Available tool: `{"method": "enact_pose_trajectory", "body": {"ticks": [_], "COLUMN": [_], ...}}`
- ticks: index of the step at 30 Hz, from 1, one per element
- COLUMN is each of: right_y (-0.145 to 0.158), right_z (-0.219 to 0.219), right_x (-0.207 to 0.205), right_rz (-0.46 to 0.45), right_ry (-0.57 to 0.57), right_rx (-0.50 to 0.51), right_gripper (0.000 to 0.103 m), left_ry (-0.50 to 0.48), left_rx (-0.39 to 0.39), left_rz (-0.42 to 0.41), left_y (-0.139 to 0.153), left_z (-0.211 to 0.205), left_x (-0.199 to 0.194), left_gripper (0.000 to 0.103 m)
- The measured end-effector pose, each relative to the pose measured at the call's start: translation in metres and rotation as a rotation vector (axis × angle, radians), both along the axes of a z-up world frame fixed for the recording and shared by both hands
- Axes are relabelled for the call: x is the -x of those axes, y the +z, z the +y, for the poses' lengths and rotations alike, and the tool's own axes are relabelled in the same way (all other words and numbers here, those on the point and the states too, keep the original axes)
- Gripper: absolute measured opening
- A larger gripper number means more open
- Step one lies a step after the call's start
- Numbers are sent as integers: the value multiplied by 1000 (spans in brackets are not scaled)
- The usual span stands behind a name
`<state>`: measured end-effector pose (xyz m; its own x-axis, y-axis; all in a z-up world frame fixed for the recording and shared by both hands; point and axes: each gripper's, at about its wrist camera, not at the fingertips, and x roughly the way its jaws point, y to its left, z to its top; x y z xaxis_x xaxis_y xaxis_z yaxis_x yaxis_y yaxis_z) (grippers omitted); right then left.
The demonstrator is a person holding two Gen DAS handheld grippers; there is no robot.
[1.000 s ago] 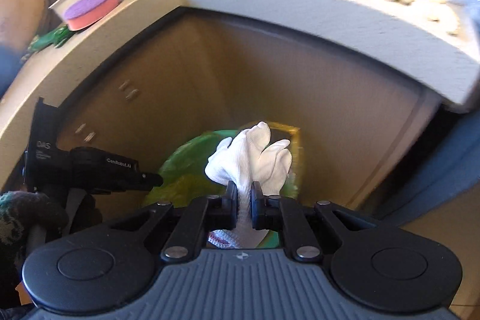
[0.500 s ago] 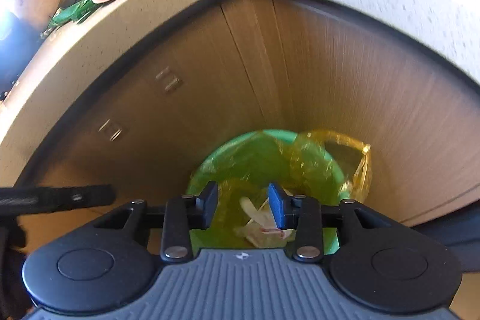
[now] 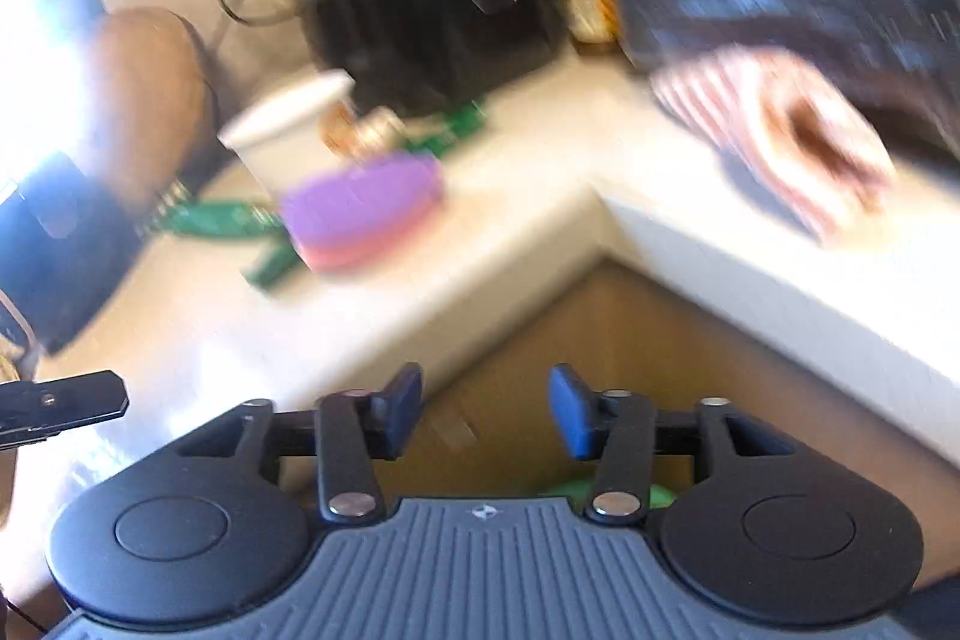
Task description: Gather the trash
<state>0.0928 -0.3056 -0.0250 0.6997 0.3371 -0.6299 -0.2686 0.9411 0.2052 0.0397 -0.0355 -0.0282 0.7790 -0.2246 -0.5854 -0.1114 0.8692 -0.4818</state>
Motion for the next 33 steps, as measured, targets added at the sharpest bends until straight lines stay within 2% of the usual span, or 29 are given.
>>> {"method": "enact_pose_trajectory", "body": {"ticks": [5,10,12,15,18,22,24,25,27,29,31,33], "right_y": [15,24,26,27,24,22,20,17,6,-6,-16,-24], "right_z": [62,110,122,135,146,161,168,171,183,192,202,213], "right_x": [-28,-45,-53,-71,-99,-138,-157,-166,-185,-196,-202,-200], "right_rz": [10,-30,-30,-43,-52,-60,-46,-36,8,59,102,130], "right_ry": [3,34,64,117,152,195,210,223,236,255,296,322], "right_rx": [14,47,67,101,119,94,49,31,42,38,12,14], "right_gripper": [58,59,60,62,62,63,63,68,70,68,48,40], "left_ry": [38,96,102,101,155,202,229,242,293,322,342,383], "left_rx": [-4,59,69,65,40,4,1,-1,-18,-33,-48,-45], "left_rz": [43,74,90,64,60,79,71,63,80,102,100,107], "left_y": [3,-9,-12,-6,2,8,9,9,8,9,11,10], "left_z": [65,114,117,113,113,119,123,124,127,129,130,134], "left_x": [-14,-21,-24,-20,-10,-8,-5,-3,0,4,10,14], "left_gripper": [22,22,22,22,22,22,22,22,22,22,22,22]}}
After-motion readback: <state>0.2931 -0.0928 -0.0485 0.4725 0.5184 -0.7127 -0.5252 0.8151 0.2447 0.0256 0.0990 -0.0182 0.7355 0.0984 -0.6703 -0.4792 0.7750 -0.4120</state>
